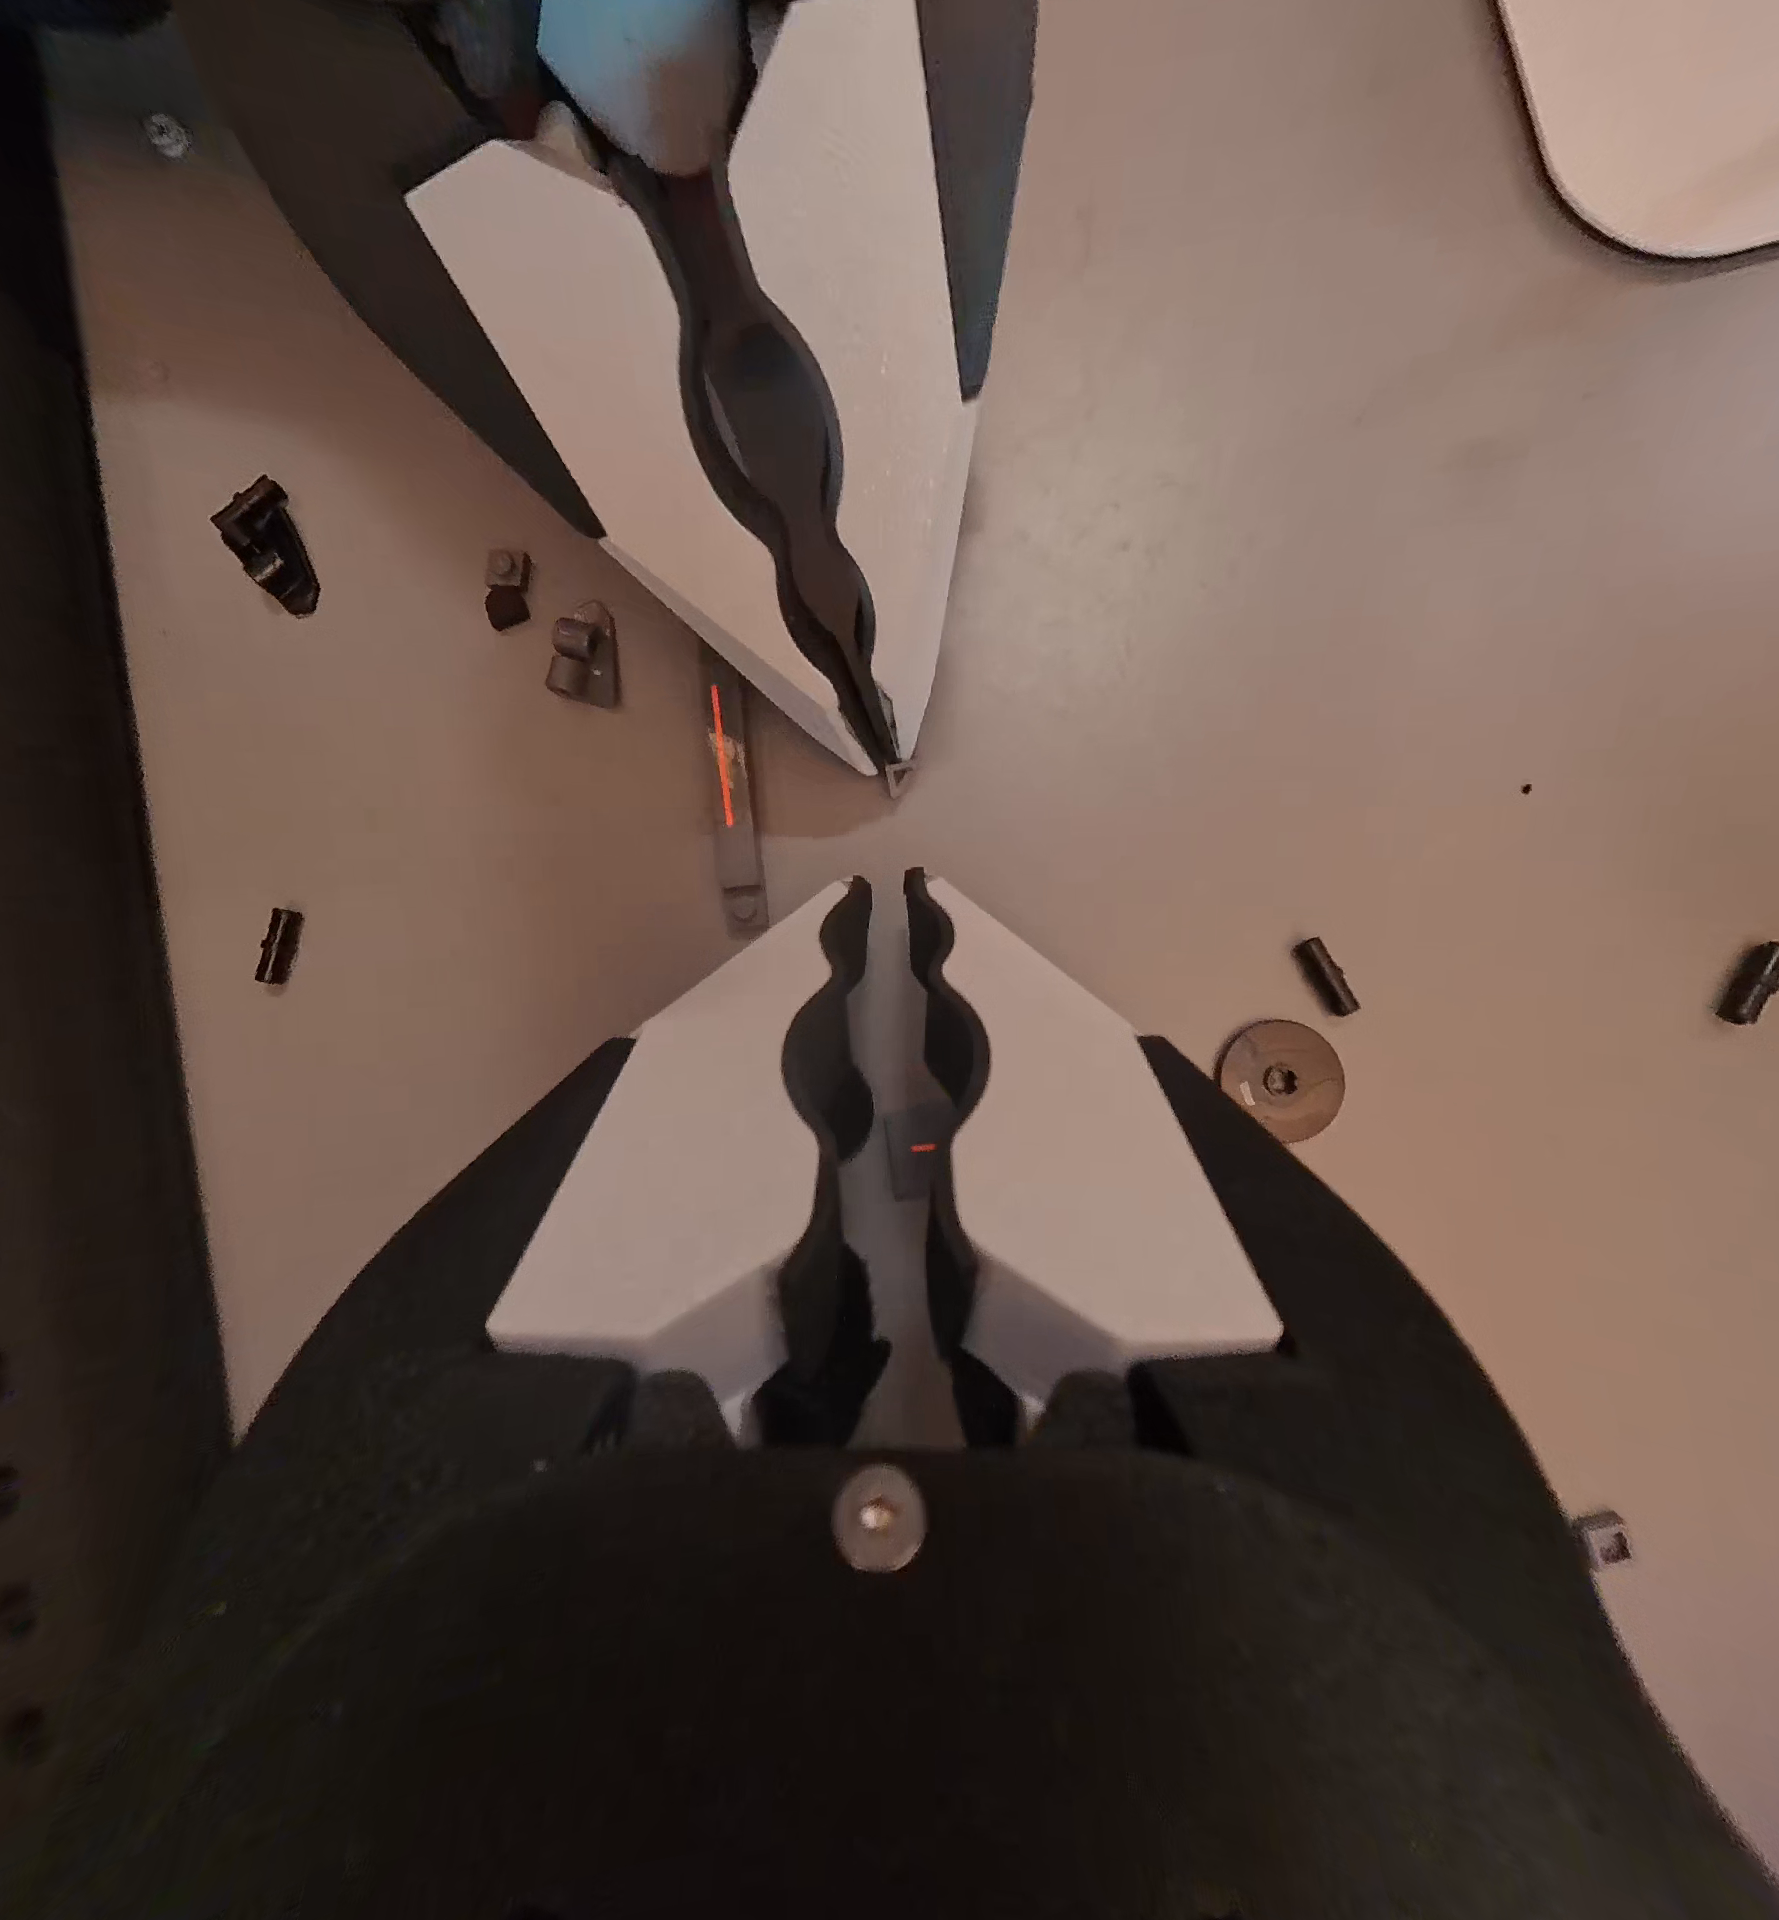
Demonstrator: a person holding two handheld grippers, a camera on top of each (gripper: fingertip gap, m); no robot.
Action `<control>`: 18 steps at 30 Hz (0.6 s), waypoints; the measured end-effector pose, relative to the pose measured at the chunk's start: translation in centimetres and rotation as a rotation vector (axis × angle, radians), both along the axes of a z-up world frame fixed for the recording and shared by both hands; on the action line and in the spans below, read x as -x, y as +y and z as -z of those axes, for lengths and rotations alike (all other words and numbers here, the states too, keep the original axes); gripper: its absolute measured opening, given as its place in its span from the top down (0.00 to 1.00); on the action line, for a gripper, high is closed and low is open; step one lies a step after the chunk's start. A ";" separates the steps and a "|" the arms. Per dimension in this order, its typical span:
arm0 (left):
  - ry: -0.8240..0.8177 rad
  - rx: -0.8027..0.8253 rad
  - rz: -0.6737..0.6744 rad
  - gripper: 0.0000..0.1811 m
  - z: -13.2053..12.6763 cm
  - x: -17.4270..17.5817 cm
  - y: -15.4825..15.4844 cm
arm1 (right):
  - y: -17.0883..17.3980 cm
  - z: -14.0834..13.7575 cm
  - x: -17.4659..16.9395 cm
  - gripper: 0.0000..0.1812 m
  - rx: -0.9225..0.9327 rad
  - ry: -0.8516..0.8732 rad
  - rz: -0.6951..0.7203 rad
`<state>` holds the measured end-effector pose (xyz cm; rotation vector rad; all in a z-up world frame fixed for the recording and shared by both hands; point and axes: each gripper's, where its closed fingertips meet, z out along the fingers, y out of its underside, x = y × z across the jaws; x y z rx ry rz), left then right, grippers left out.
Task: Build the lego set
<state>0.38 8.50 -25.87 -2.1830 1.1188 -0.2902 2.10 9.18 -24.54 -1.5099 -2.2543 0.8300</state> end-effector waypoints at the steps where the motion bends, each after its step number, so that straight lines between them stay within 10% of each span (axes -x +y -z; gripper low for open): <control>1: -0.006 0.003 -0.002 1.00 0.0 0.0 0.0 | -0.1 -0.1 0.1 0.97 -0.003 0.008 -0.007; 18: -0.437 0.110 -0.014 1.00 -3.8 -2.2 -0.3 | -1.0 -1.1 0.7 0.98 -0.229 0.152 -0.155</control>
